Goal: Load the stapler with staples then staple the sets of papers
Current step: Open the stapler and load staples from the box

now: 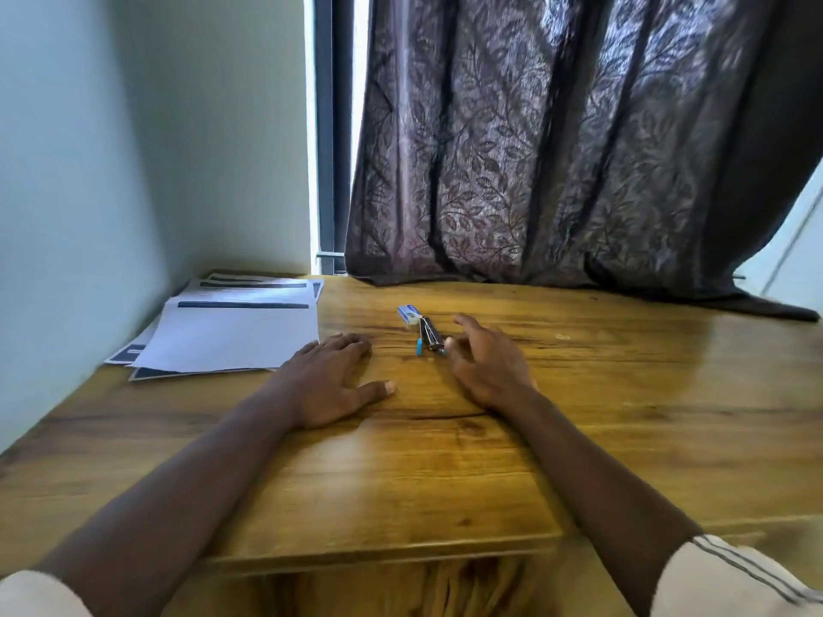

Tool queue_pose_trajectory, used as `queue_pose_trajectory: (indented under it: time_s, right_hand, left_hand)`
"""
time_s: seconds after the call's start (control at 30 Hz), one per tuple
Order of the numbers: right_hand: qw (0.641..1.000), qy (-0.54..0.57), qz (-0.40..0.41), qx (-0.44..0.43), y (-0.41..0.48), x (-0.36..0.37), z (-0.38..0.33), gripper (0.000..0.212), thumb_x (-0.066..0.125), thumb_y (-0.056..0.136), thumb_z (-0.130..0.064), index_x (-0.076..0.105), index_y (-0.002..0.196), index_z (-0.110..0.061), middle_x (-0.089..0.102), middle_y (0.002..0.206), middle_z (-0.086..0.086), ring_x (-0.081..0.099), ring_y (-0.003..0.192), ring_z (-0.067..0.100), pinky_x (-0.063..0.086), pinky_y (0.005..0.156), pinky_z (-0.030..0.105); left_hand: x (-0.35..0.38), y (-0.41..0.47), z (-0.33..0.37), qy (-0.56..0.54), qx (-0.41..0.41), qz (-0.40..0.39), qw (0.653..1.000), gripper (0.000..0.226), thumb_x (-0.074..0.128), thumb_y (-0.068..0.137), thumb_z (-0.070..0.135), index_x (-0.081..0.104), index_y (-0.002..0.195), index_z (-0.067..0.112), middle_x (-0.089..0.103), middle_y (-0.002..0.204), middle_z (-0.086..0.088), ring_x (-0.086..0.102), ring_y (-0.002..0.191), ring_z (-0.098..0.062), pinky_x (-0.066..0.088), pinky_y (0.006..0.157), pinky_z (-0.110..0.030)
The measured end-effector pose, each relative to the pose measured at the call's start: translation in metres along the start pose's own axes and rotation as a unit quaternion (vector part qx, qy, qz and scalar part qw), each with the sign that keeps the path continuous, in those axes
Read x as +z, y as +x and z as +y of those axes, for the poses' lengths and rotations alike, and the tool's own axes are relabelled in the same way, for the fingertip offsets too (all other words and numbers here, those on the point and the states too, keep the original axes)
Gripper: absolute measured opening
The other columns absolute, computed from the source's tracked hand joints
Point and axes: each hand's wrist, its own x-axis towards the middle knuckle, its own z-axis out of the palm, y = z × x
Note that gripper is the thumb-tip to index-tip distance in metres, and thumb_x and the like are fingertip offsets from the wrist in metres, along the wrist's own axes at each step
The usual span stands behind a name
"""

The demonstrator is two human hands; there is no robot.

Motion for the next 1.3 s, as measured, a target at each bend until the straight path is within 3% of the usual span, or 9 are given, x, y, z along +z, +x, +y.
queue_pose_trajectory:
  time_s: [0.13,0.23,0.33,0.5,0.63,0.73,0.83,1.07,1.3]
  right_hand:
    - [0.998,-0.057,0.015,-0.022,0.014,0.002,-0.006,0.049,0.053,0.092,-0.05,0.055,0.135,-0.027,0.057,0.134,-0.001,0.048,0.126,0.019,0.043,0.099,0.037]
    - [0.997,-0.072,0.024,-0.032,0.02,0.006,-0.004,0.032,0.055,0.091,-0.047,0.066,0.114,-0.027,0.055,0.11,-0.005,0.051,0.115,0.018,0.043,0.084,0.033]
    - [0.998,-0.037,0.04,-0.034,0.023,0.008,0.001,0.026,0.056,0.094,-0.041,0.069,0.11,-0.025,0.057,0.106,-0.006,0.053,0.106,0.016,0.042,0.08,0.031]
    - [0.981,0.147,0.122,0.019,0.024,0.009,0.014,0.027,0.06,0.091,-0.04,0.074,0.086,-0.017,0.071,0.077,-0.005,0.064,0.072,0.016,0.053,0.064,0.034]
    - [0.936,0.306,0.169,0.046,0.03,0.007,0.017,0.039,0.061,0.094,-0.035,0.068,0.066,-0.008,0.065,0.057,0.002,0.056,0.053,0.013,0.05,0.058,0.04]
    - [0.898,0.408,0.159,0.041,0.034,0.011,0.013,0.046,0.059,0.087,-0.045,0.071,0.068,-0.005,0.068,0.063,0.016,0.057,0.054,0.019,0.053,0.061,0.049]
    - [0.883,0.449,0.134,0.039,0.035,0.013,0.013,0.038,0.063,0.093,-0.032,0.074,0.069,-0.006,0.07,0.063,0.017,0.058,0.054,0.022,0.054,0.06,0.051]
    - [0.867,0.487,0.109,-0.009,0.037,0.015,0.004,0.035,0.065,0.097,-0.025,0.074,0.076,0.001,0.071,0.067,0.019,0.061,0.056,0.018,0.049,0.055,0.031]
    - [0.844,0.523,0.057,-0.102,0.028,0.006,-0.01,0.023,0.063,0.096,-0.021,0.075,0.105,-0.004,0.074,0.084,0.009,0.066,0.07,0.018,0.048,0.056,0.022]
  left_hand:
    - [0.005,0.003,-0.006,-0.005,0.018,0.021,1.0,0.122,0.01,0.062,0.099,0.024,0.16,0.028,0.022,0.169,0.007,0.022,0.154,-0.013,0.012,0.128,-0.043]
    - [0.006,0.006,-0.008,-0.008,0.013,0.026,1.0,0.11,0.017,0.071,0.094,0.024,0.16,0.03,0.02,0.169,0.007,0.021,0.155,-0.013,0.007,0.129,-0.045]
    - [0.007,0.006,-0.007,0.006,0.017,0.032,0.999,0.092,0.028,0.084,0.085,0.024,0.159,0.032,0.02,0.169,0.009,0.021,0.154,-0.012,0.004,0.128,-0.048]
    - [0.011,0.007,-0.006,-0.016,0.052,0.161,0.985,0.076,0.045,0.088,0.076,0.035,0.153,0.038,0.031,0.164,0.01,0.027,0.152,-0.011,0.009,0.128,-0.047]
    - [0.0,0.02,0.019,-0.095,0.106,0.28,0.949,0.063,0.065,0.089,0.056,0.047,0.145,0.036,0.047,0.153,0.011,0.043,0.141,-0.012,0.036,0.117,-0.04]
    - [-0.008,0.041,0.045,-0.15,0.123,0.3,0.934,0.06,0.072,0.087,0.049,0.051,0.141,0.033,0.057,0.14,0.011,0.054,0.126,-0.01,0.049,0.102,-0.036]
    - [-0.004,0.06,0.06,-0.189,0.123,0.306,0.925,0.055,0.072,0.086,0.049,0.056,0.135,0.032,0.061,0.129,0.014,0.059,0.112,-0.005,0.053,0.093,-0.034]
    - [0.017,0.076,0.057,-0.289,0.102,0.343,0.888,0.016,0.079,0.087,0.027,0.076,0.103,0.025,0.071,0.089,0.015,0.064,0.081,-0.003,0.05,0.072,-0.017]
    - [0.011,0.073,0.043,-0.362,0.092,0.308,0.875,0.015,0.081,0.085,0.024,0.079,0.099,0.02,0.076,0.083,0.01,0.071,0.077,-0.002,0.053,0.066,-0.013]
